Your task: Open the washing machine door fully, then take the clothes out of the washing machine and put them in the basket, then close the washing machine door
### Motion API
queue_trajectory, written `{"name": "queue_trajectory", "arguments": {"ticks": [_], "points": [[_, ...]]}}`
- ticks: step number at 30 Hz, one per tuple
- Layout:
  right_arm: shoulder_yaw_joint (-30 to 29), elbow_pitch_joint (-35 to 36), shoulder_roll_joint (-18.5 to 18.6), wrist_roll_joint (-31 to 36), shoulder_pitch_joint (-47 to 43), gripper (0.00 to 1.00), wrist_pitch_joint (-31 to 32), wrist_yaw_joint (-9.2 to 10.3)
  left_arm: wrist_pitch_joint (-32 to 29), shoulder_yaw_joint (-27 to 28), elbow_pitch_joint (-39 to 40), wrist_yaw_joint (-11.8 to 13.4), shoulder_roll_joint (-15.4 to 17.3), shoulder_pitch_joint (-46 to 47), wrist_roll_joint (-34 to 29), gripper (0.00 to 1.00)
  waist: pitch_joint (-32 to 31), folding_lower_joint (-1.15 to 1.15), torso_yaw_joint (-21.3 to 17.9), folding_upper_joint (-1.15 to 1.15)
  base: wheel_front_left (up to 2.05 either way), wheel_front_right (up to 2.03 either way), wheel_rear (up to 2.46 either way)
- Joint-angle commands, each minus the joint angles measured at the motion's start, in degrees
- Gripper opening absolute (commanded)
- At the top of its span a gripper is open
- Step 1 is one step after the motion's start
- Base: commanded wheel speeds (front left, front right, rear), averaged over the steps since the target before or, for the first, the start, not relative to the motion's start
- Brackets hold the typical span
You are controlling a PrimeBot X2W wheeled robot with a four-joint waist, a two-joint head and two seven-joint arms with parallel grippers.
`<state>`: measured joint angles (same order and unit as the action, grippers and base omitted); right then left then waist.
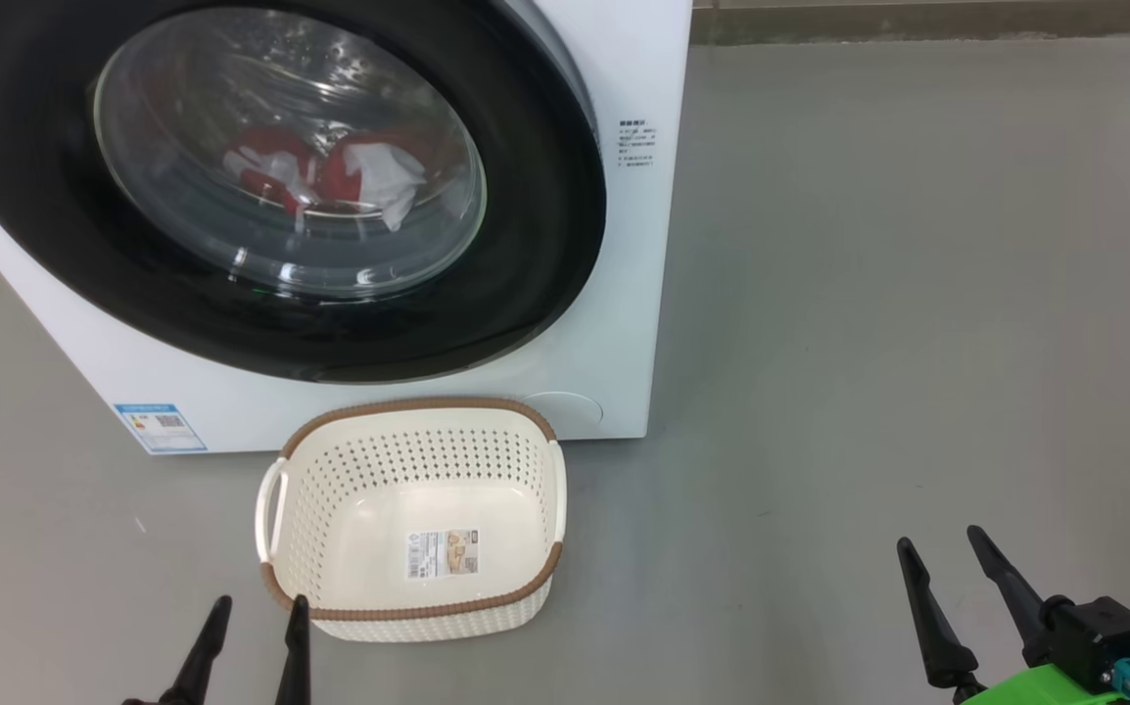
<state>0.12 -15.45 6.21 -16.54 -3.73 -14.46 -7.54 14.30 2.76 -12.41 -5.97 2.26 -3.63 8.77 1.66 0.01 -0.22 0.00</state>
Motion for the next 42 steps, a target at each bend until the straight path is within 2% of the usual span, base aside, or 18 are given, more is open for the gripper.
{"name": "queue_trajectory", "arguments": {"ticks": [1, 13, 14, 15, 16, 17, 26, 36, 42], "points": [[0.83, 1.43, 0.64, -0.10, 0.56, 1.00, -0.53, 0.05, 0.70, 2.02, 0.92, -0.27, 0.63, 0.92, 0.64, 1.00, -0.15, 0.00, -0.04, 0.00, 0.00, 0.00, 0.00], [0.86, 1.76, 0.34, -0.55, 0.60, 1.00, -0.54, 0.05, 0.70, 1.98, 1.06, -0.42, 0.62, 0.79, 0.65, 1.00, -0.76, 0.00, 0.08, 0.00, 0.00, 0.00, 0.00], [1.06, 1.80, 0.26, -1.02, 0.78, 0.65, -0.54, 0.05, 0.70, 1.92, 1.10, -0.43, 0.62, 0.76, 0.67, 1.00, -0.79, 0.00, 0.09, 0.00, 0.00, 0.00, 0.00], [1.15, 1.90, 0.12, -1.84, 1.05, 0.40, -0.54, 0.05, 0.70, 1.83, 1.15, -0.44, 0.62, 0.75, 0.70, 1.00, -0.80, 0.00, 0.11, 0.00, 0.00, 0.00, 0.00], [1.19, 1.98, -0.01, -2.65, 1.35, 0.03, -0.54, 0.05, 0.70, 1.69, 1.21, -0.44, 0.62, 0.75, 0.72, 1.00, -0.80, 0.00, 0.15, 0.00, 0.00, 0.00, 0.00], [1.36, 2.13, -0.09, -3.34, 1.72, 0.00, -0.54, 0.05, 0.70, 1.50, 1.29, -0.43, 0.62, 0.75, 0.75, 1.00, -0.78, 0.00, 0.19, 0.00, 0.00, 0.00, 0.00], [2.79, 5.18, -0.79, -13.55, 10.41, 0.00, -0.54, 0.05, 0.70, 0.25, 2.27, -0.04, 0.62, 1.48, 1.57, 1.00, 1.14, 0.00, 0.41, 0.00, 0.00, 0.00, 0.00], [5.02, 5.51, 3.54, -22.53, 26.17, 0.00, -0.54, 0.05, 0.70, -1.05, 2.19, -0.54, 0.62, 4.78, 1.91, 1.00, 5.46, 0.00, 3.22, 0.00, 0.00, 0.00, 0.00], [6.85, 3.16, 6.23, -28.53, 34.71, 0.00, -0.54, 0.05, 0.70, -1.44, 2.06, -0.80, 0.62, 6.38, 2.44, 1.00, 7.87, 0.00, 5.48, 0.00, 0.00, 0.00, 0.00]]}}
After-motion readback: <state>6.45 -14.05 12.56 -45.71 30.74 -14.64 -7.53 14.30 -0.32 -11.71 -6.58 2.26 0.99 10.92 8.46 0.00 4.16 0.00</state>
